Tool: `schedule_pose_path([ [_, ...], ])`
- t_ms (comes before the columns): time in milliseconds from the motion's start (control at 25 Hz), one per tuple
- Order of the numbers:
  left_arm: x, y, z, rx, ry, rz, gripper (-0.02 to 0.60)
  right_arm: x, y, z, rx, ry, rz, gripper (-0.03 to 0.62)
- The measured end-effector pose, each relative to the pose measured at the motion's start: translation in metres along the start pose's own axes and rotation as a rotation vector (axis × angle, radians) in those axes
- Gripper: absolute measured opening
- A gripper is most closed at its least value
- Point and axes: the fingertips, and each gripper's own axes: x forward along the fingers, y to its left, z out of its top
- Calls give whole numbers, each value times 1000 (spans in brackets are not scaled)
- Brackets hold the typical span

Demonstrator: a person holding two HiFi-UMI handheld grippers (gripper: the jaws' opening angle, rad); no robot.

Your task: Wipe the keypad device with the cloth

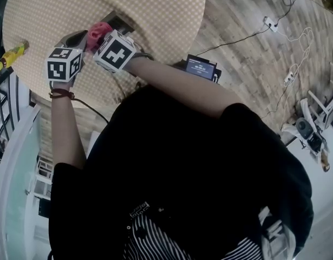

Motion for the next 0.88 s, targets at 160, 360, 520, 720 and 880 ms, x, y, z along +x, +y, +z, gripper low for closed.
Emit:
schedule_pose_path([
  [160, 2, 4, 4, 56, 19, 48, 5, 8, -6, -7, 58, 1, 3, 46],
  [360, 4, -4, 8, 83, 4, 22, 5, 12, -15, -36, 101, 15, -7, 46],
  [520, 2, -8, 7, 30, -39, -13, 5, 18, -22, -78, 123, 93, -13, 46],
  [720, 2, -5, 9, -3, -67, -10, 5, 19, -29, -93, 166, 156, -47, 46],
  [880, 2, -2, 7, -12, -78, -21, 5, 19, -22, -69, 229, 103, -62, 46],
])
